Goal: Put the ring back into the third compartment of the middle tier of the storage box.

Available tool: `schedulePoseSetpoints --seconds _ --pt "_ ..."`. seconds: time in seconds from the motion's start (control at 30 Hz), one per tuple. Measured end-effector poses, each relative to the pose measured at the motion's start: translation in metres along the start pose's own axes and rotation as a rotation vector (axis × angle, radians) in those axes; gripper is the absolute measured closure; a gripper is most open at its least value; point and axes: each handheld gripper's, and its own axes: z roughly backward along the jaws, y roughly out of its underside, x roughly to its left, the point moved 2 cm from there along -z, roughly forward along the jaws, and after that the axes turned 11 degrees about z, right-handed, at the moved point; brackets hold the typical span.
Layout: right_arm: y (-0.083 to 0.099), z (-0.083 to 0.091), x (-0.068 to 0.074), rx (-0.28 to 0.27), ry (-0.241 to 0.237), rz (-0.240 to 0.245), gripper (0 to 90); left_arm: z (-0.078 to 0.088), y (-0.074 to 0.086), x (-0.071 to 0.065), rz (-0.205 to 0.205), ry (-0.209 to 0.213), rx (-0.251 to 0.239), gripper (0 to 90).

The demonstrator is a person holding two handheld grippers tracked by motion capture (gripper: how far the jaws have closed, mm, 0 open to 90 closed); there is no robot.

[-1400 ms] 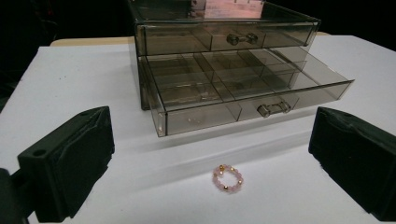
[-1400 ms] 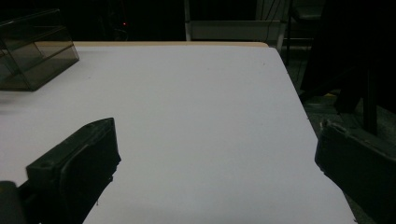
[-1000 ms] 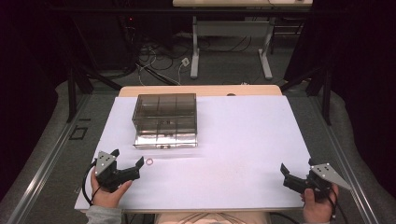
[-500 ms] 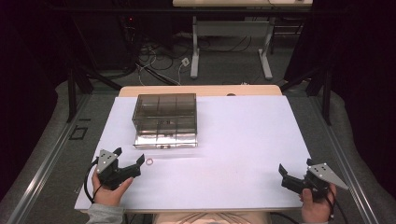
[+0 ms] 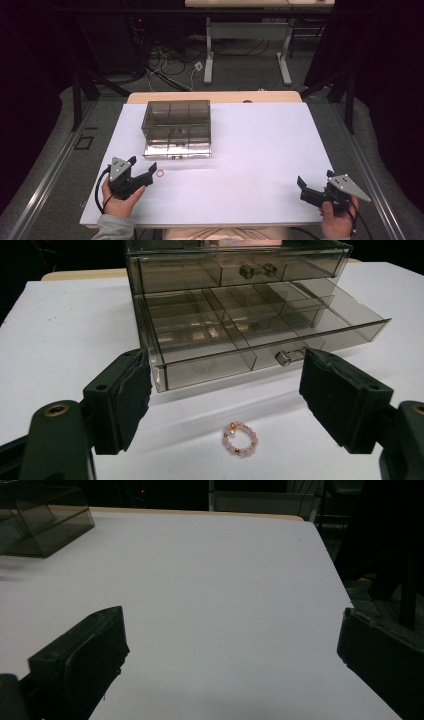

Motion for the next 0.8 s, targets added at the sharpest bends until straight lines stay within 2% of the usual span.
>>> schedulePoseSetpoints --seconds 0.1,0.17,0.2,0.23,0.5,0.53,0.7,0.8 --pt "0.0 0.0 0.0 0.002 -0.001 -0.003 0.0 -0.002 -0.001 -0.002 -0.021 0.0 0.002 23.2" --pt "0.001 -0.003 0.001 -0.03 0.012 -0.01 0.0 -0.003 -0.001 -0.003 -0.021 0.013 0.007 25.4" --pt "0.0 0.001 0.0 0.029 -0.017 -0.008 0.0 -0.003 -0.001 -0.004 -0.015 0.028 0.015 27.2" --pt "0.001 -0.001 0.0 -0.004 -0.002 -0.009 0.0 -0.004 -0.001 -0.004 -0.01 0.035 0.023 28.8" --pt "0.001 -0.001 -0.001 -0.003 0.009 -0.013 0.0 -0.007 -0.002 -0.006 -0.01 0.036 0.053 30.4" --pt "0.001 -0.001 -0.001 0.012 -0.001 -0.01 0.0 -0.008 -0.002 -0.007 -0.004 0.039 0.06 30.5" --pt "0.002 -0.003 0.0 0.004 -0.006 -0.015 0.0 -0.01 -0.001 -0.01 0.016 0.039 0.112 32.7" --pt "0.002 -0.002 -0.001 0.014 -0.006 -0.004 0.0 -0.013 -0.001 -0.011 0.048 0.061 0.148 34.5"
